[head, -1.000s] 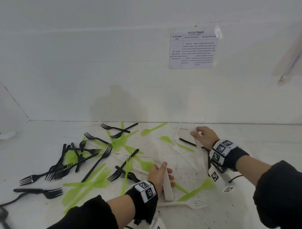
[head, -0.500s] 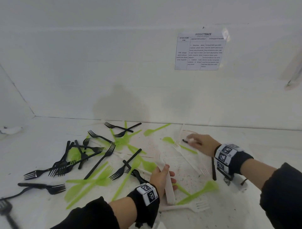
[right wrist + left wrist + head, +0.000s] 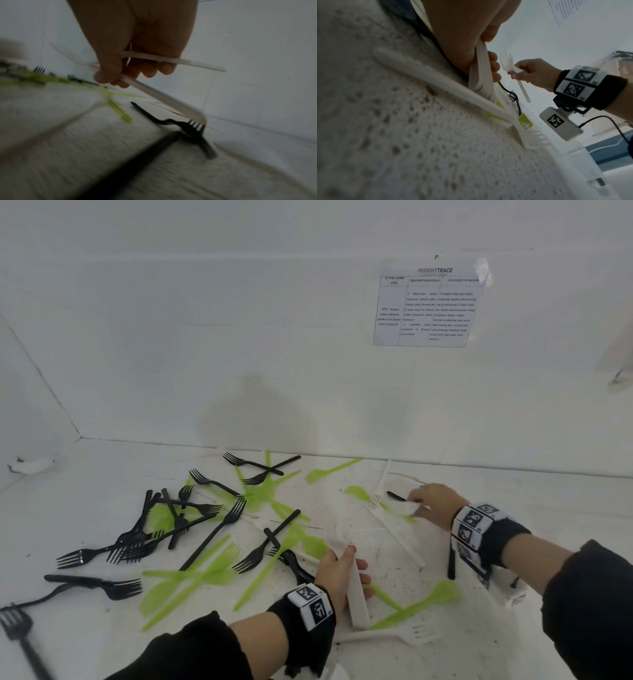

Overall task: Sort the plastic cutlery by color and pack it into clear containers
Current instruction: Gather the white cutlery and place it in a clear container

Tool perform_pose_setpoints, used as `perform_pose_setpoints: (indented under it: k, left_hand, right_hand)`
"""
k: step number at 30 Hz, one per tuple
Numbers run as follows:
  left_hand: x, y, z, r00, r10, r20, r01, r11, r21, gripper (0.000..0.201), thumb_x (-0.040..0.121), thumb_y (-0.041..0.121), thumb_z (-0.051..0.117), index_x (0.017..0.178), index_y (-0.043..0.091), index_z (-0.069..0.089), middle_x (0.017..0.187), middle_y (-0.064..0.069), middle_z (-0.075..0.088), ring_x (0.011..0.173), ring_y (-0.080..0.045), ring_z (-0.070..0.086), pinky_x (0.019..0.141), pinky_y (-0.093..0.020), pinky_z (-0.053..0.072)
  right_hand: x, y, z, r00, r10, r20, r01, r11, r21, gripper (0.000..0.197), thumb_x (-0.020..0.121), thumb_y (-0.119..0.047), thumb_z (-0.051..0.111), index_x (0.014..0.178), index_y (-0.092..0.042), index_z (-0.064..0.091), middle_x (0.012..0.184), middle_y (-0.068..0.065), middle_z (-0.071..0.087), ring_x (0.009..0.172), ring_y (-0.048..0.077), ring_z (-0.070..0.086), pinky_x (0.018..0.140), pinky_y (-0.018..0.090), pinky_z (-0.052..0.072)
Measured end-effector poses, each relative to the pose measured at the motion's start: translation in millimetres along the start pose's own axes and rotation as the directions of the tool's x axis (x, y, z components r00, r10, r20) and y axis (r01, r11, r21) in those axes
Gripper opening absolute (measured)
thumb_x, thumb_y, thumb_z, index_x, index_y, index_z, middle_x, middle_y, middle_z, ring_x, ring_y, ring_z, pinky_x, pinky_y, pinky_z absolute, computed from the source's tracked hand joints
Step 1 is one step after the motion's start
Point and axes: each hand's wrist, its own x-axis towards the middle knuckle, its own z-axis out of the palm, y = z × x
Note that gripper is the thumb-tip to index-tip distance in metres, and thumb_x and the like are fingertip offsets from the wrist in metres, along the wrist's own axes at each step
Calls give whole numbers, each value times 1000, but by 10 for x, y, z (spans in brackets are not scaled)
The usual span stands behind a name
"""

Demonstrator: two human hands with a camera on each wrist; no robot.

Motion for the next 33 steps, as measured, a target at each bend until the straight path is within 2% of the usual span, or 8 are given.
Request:
perform_pose_setpoints:
  k: [4, 8, 14, 17, 20, 23, 30, 33]
  left_hand:
    - [-1, -19, -10, 1000, 3, -2, -3, 1000, -4, 17, 96, 24, 50, 93, 7, 48, 77, -9, 58, 54, -20, 53, 52, -33, 50]
    - [-24, -17, -27, 1000, -9, 9, 9, 1000, -21, 16, 97, 23, 49, 94, 8, 50, 75, -9, 57, 53, -20, 52, 50, -32, 50]
    - [-3, 24, -88, 1000, -20, 8, 21, 998, -59, 16, 97, 23, 50, 91, 8, 49, 76, -9, 57, 54, -21, 52, 48, -31, 48]
    - [13, 43, -120, 1000, -3, -9, 2, 997, -71, 17, 96, 23, 51, 91, 7, 49, 78, -9, 57, 55, -21, 52, 50, -32, 49]
    - [27, 94, -125, 999, 22, -37, -26, 993, -117, 15, 96, 20, 50, 90, 7, 46, 82, -11, 53, 57, -23, 52, 51, -33, 50]
    - [32, 173, -133, 999, 43, -33, -47, 990, -133, 13, 98, 20, 45, 99, 7, 48, 81, -11, 52, 63, -24, 54, 51, -34, 51]
    - [15, 152, -143, 1000, 25, 10, -24, 991, -133, 42, 94, 35, 49, 126, 7, 53, 109, -21, 62, 84, -30, 60, 62, -33, 50]
    - [-34, 141, -170, 994, 108, -11, -109, 985, -131, 32, 96, 22, 51, 120, 2, 53, 92, -17, 62, 71, -25, 57, 58, -31, 46]
  right_hand:
    - [118, -297, 98, 978, 210, -19, -201, 956, 216, 28, 100, -22, 37, 118, -3, 46, 116, 17, 57, 110, 30, 54, 84, 30, 40]
    - [192, -523, 252, 957, 249, 150, -268, 955, 127, 49, 93, -38, 50, 127, -4, 42, 119, 13, 58, 109, 27, 57, 86, 30, 45]
    - [238, -614, 235, 945, 245, 217, -242, 969, -39, 33, 95, -30, 44, 108, -2, 55, 95, 9, 52, 80, 21, 51, 67, 25, 39]
    - [70, -704, 142, 973, 161, 164, -185, 972, 144, 26, 97, -27, 40, 92, -7, 56, 89, 12, 52, 69, 16, 45, 58, 22, 34]
    - [-132, -847, 118, 972, 70, 224, -204, 719, 665, 27, 95, -22, 46, 70, -14, 49, 62, 2, 45, 50, 13, 37, 44, 21, 31]
    - [-322, -1025, 149, 961, -17, 275, -243, 421, 874, 26, 96, -17, 48, 70, -15, 47, 48, -5, 34, 44, 10, 27, 42, 20, 24]
    - [-459, -1165, 302, 973, -19, 228, -207, 353, 912, 16, 95, -10, 48, 81, -15, 55, 45, -11, 47, 37, 5, 27, 40, 18, 22]
    - [-448, -1152, 324, 978, -2, 208, -185, 449, 874, 10, 91, -15, 56, 81, -15, 60, 59, -2, 50, 43, 9, 29, 41, 20, 24]
